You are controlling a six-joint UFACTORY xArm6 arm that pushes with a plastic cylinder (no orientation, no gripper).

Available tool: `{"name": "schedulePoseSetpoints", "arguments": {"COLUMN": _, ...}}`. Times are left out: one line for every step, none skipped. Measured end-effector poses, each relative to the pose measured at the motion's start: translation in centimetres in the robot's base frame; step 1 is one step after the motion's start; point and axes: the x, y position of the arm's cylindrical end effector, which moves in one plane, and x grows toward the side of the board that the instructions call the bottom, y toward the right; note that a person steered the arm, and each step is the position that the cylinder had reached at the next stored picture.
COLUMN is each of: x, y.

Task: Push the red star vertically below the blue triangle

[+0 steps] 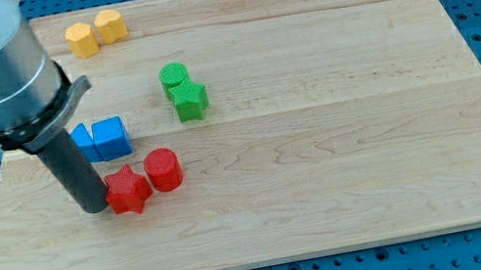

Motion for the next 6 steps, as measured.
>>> {"name": "schedulePoseSetpoints", "arguments": {"x": 3.4, "y": -0.6}}
{"name": "schedulePoseSetpoints", "arguments": {"x": 2.3, "y": 7.3}}
{"name": "schedulePoseSetpoints", "arguments": {"x": -0.4, "y": 15.2}}
{"name": "schedulePoseSetpoints", "arguments": {"x": -2.8, "y": 11.2}}
{"name": "schedulePoseSetpoints", "arguments": {"x": -1.1, "y": 2.7}}
{"name": "schedulePoseSetpoints", "arguments": {"x": 1.4, "y": 1.5}}
